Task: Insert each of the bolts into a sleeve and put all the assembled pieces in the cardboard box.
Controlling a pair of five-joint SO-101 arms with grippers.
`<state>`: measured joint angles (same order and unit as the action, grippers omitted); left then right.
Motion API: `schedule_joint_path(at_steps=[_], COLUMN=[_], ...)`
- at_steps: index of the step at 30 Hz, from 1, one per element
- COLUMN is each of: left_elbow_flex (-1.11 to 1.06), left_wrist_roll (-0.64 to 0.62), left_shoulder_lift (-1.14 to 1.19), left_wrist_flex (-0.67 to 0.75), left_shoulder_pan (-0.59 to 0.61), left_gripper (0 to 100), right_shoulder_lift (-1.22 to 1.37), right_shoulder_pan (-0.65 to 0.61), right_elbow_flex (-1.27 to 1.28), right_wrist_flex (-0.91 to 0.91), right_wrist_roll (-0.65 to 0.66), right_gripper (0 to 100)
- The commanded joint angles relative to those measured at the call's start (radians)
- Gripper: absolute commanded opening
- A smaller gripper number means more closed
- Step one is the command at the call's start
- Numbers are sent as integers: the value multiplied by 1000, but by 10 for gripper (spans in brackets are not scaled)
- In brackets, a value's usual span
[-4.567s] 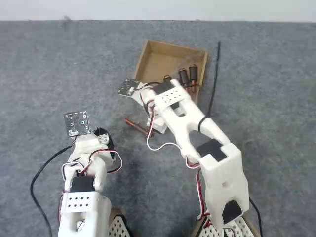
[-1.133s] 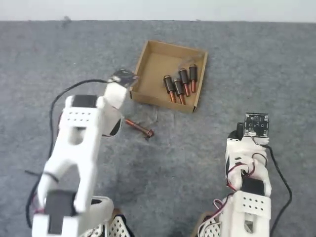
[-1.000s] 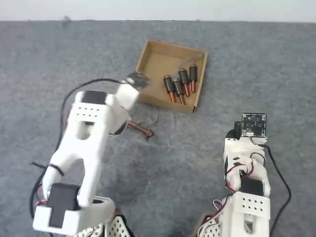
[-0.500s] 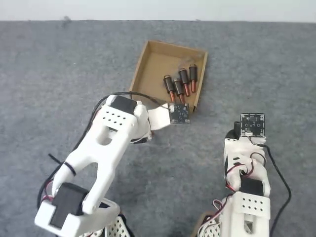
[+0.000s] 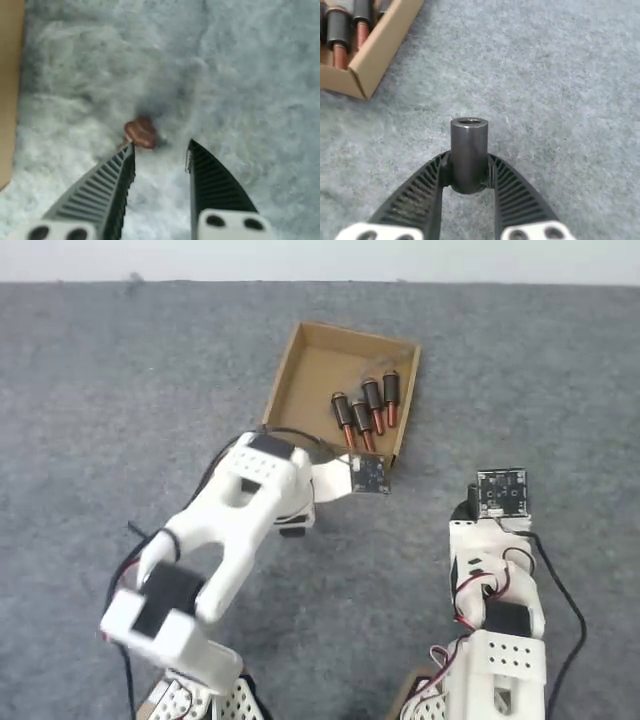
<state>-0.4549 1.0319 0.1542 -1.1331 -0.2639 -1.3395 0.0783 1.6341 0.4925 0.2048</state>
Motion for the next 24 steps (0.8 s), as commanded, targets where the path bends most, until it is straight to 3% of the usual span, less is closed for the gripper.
schedule_joint_path(at_steps=[1, 8, 16, 24], left_elbow_flex=[133, 176, 246, 372], left_wrist_roll=[15, 77, 60, 25], left_shoulder_lift=[49, 107, 195, 290], left_wrist_flex=[-32, -38, -46, -133], left_shoulder_pan=[40, 80, 60, 49], left_gripper=[163, 163, 162, 64], right_shoulder_lift=[-33, -30, -25, -24], right_shoulder_pan=[-8, -33, -33, -33], right_elbow_flex=[-5, -3, -3, -3], right_wrist_flex=[-21, -19, -18, -18], right_wrist_roll=[32, 37, 37, 37], right_gripper=[6, 6, 6, 6])
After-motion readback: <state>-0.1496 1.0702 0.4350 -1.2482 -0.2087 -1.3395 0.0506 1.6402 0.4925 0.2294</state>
